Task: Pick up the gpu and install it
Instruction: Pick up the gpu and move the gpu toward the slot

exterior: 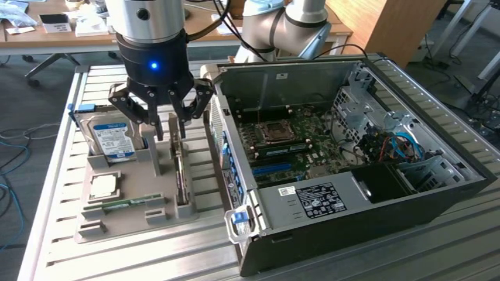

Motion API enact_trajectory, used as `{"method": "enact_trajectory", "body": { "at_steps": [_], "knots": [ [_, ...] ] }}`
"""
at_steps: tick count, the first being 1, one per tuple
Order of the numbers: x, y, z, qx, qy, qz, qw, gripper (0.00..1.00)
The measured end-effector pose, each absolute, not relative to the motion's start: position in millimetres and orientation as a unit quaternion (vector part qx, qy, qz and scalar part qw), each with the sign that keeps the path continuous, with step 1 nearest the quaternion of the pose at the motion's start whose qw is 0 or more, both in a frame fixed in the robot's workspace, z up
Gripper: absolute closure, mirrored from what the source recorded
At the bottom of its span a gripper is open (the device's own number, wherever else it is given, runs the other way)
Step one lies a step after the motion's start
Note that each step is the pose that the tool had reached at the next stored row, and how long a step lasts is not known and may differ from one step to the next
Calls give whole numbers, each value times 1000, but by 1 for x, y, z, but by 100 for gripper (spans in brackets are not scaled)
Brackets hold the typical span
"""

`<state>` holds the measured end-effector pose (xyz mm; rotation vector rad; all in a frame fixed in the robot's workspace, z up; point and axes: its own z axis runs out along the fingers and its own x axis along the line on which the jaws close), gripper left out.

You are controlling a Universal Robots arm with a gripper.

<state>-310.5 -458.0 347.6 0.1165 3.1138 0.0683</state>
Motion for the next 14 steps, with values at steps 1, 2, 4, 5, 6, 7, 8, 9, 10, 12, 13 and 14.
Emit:
{"method": "enact_trajectory", "body": {
  "at_steps": [1, 2, 4, 5, 6, 7, 8, 9, 10, 12, 13, 14],
  "knots": [
    [-311, -458, 348, 37, 999, 22, 12, 58],
    [-311, -458, 348, 37, 999, 22, 12, 58],
    [-310, -458, 346, 37, 999, 22, 13, 58],
    [-311, -458, 346, 37, 999, 22, 13, 58],
    [-311, -458, 345, 37, 999, 22, 13, 58],
    [-311, -458, 345, 37, 999, 22, 13, 58],
    [-310, -458, 344, 37, 999, 22, 12, 58],
    [-310, -458, 344, 37, 999, 22, 12, 58],
    [-311, -458, 344, 37, 999, 22, 12, 58],
    [-311, -458, 344, 37, 999, 22, 12, 58],
    [-311, -458, 344, 37, 999, 22, 12, 58],
    [-310, -458, 343, 37, 999, 22, 13, 58]
  ]
}}
